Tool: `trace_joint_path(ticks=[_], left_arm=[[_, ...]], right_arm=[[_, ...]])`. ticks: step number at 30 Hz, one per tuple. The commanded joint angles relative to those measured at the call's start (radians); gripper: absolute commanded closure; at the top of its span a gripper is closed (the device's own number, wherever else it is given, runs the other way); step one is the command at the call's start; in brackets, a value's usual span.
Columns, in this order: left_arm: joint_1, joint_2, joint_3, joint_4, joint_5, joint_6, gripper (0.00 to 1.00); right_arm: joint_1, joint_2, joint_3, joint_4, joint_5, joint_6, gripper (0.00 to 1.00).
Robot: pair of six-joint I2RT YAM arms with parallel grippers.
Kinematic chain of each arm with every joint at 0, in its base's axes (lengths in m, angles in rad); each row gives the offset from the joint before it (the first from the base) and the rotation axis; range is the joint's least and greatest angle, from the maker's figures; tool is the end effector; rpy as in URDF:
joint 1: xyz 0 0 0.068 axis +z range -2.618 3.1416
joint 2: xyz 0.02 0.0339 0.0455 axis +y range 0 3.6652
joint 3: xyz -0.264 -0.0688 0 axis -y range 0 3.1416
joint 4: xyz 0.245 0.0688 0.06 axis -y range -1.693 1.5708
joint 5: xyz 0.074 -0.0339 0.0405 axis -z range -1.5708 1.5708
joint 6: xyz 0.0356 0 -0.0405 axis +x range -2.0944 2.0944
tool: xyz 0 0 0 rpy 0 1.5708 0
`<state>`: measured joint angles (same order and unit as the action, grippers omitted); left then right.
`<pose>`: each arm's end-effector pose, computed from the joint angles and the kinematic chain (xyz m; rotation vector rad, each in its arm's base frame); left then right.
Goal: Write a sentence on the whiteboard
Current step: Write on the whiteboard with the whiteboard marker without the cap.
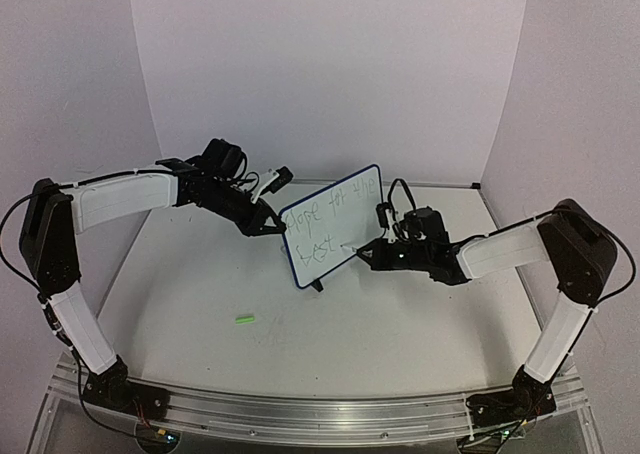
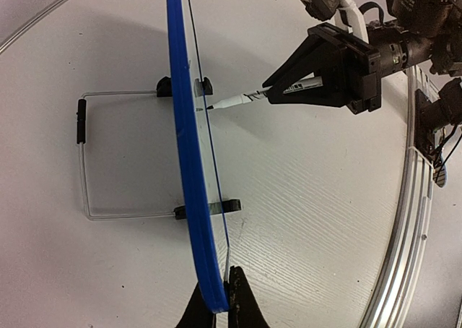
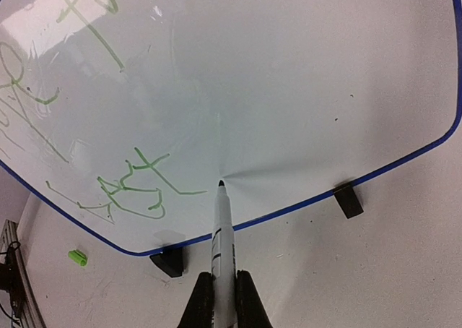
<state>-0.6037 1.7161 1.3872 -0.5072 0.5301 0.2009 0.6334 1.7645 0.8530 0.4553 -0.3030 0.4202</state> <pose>0.3023 -0.2304 0.2747 1.1713 2.1120 -0.8237 0.2881 0.2248 0.1681 -0.4291 2.1010 0.9506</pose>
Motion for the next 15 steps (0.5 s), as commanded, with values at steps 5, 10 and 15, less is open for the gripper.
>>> trace_joint_path(ticks=[5,10,15], left_arm=[[-0.013,-0.009,0.006,-0.067,-0.008,0.020,1.00],[-0.013,-0.009,0.006,-0.067,-0.008,0.020,1.00],[-0.013,-0.007,0.006,-0.066,-0.007,0.019,1.00]], right_arm=[[-0.003,0.023,0.043,0.028,-0.001,-0.004,1.00],[-0.003,0.027,0.046,0.029,0.001,-0.004,1.00],[-0.003,0.033,0.049,0.029,-0.001,-0.005,1.00]])
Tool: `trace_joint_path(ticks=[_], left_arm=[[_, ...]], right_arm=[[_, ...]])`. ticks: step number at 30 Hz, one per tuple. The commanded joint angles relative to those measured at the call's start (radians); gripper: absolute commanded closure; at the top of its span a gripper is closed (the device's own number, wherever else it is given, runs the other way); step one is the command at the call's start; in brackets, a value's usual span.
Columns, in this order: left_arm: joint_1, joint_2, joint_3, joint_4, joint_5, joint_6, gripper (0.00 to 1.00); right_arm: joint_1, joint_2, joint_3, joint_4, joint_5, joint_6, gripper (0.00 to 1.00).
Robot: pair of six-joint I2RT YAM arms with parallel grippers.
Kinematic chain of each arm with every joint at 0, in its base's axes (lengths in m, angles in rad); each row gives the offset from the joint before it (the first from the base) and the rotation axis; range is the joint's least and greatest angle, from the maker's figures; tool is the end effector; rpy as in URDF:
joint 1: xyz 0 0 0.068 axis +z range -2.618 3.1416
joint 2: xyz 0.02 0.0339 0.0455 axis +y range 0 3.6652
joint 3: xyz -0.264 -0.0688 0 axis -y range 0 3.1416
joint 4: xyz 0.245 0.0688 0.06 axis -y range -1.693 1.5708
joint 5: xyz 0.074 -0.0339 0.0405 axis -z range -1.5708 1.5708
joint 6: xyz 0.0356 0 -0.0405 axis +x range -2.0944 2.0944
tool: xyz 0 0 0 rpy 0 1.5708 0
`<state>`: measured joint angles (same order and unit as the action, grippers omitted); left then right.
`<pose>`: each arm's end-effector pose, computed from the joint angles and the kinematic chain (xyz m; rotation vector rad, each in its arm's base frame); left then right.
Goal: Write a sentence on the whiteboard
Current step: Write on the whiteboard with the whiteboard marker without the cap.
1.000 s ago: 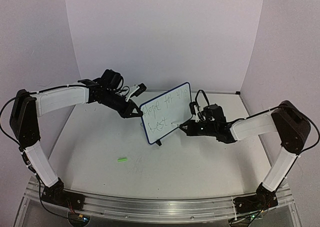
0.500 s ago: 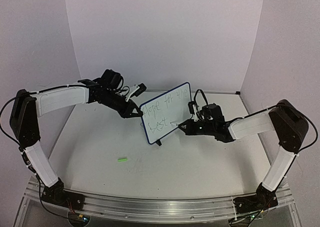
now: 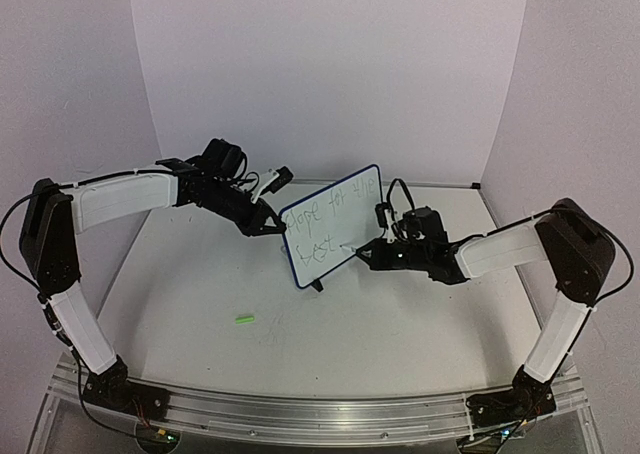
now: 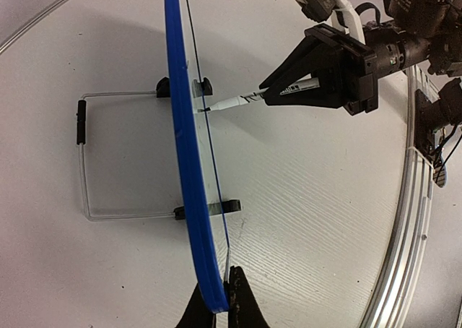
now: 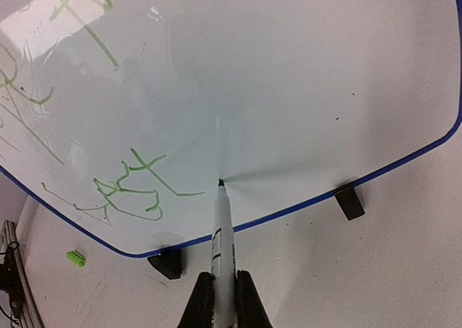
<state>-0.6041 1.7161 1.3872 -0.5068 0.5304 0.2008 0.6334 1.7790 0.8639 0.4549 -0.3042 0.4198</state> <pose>0.3023 -0.2305 0.2747 1.1718 2.1114 -0.8243 0.2905 0.2266 0.1662 -0.4303 2.1051 0.9504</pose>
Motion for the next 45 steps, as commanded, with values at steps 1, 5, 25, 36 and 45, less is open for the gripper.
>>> trace_joint_path(ticks=[1,5,25,36,45], left_arm=[[-0.013,-0.007,0.006,-0.067,-0.007,0.019,1.00],[-0.013,-0.006,0.006,-0.067,-0.007,0.020,1.00],[-0.012,-0.004,0.015,-0.077,0.021,-0.022,1.00],[-0.011,-0.031,0.062,-0.144,0.024,-0.025,1.00],[-0.010,-0.056,0.062,-0.189,0.036,-0.029,1.00]], right_arm=[[-0.002,0.019,0.038,0.030,0.000,-0.005,1.00],[-0.003,0.017,0.038,0.029,0.002,-0.007,1.00],[-0.024,-0.334,-0.071,-0.199,0.184,-0.077,1.00],[-0.060,-0.517,-0.128,-0.290,0.248,-0.101,1.00],[-0.059,-0.578,-0.160,-0.300,0.261,-0.096,1.00]])
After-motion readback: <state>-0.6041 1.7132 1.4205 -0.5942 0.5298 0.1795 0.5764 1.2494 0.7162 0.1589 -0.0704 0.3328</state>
